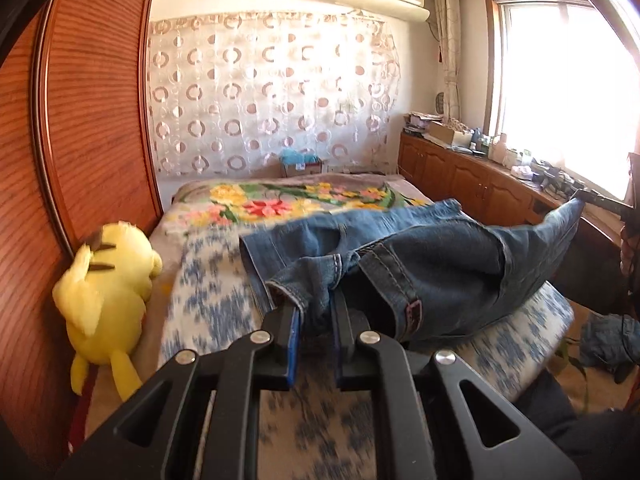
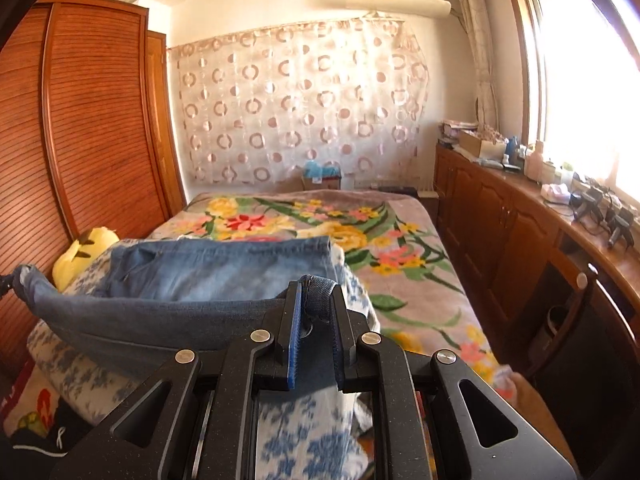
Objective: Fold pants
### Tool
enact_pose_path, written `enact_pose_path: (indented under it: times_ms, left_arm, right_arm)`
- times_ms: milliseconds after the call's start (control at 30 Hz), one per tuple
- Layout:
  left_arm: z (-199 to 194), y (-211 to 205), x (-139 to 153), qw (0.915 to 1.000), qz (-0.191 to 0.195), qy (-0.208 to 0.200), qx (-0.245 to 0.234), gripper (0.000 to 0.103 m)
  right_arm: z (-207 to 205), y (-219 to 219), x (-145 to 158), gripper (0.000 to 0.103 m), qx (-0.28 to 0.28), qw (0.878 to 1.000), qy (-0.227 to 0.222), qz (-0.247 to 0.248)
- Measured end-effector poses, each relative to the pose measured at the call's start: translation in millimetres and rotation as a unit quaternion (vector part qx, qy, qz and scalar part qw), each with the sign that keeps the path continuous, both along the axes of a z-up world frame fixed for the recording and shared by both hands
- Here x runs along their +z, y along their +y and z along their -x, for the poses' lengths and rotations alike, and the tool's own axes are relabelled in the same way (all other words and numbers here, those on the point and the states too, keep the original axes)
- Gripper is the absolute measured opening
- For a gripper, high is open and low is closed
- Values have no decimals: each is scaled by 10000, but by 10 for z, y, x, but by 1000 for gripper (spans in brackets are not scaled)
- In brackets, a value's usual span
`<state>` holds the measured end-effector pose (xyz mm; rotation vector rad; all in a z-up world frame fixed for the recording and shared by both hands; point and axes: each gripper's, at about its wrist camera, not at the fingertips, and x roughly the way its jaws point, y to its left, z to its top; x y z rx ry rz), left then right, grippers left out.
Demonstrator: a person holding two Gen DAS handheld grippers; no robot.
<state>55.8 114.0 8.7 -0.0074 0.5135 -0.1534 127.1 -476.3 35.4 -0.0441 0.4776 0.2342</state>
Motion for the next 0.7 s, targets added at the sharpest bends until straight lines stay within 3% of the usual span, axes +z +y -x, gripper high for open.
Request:
enact_pose_path:
  times_ms: [700]
  left_arm:
    - [-1589, 155, -113, 9989, -184, 247, 342, 8]
  right_arm:
    - [-1657, 347, -31, 11, 90, 9994, 52, 327]
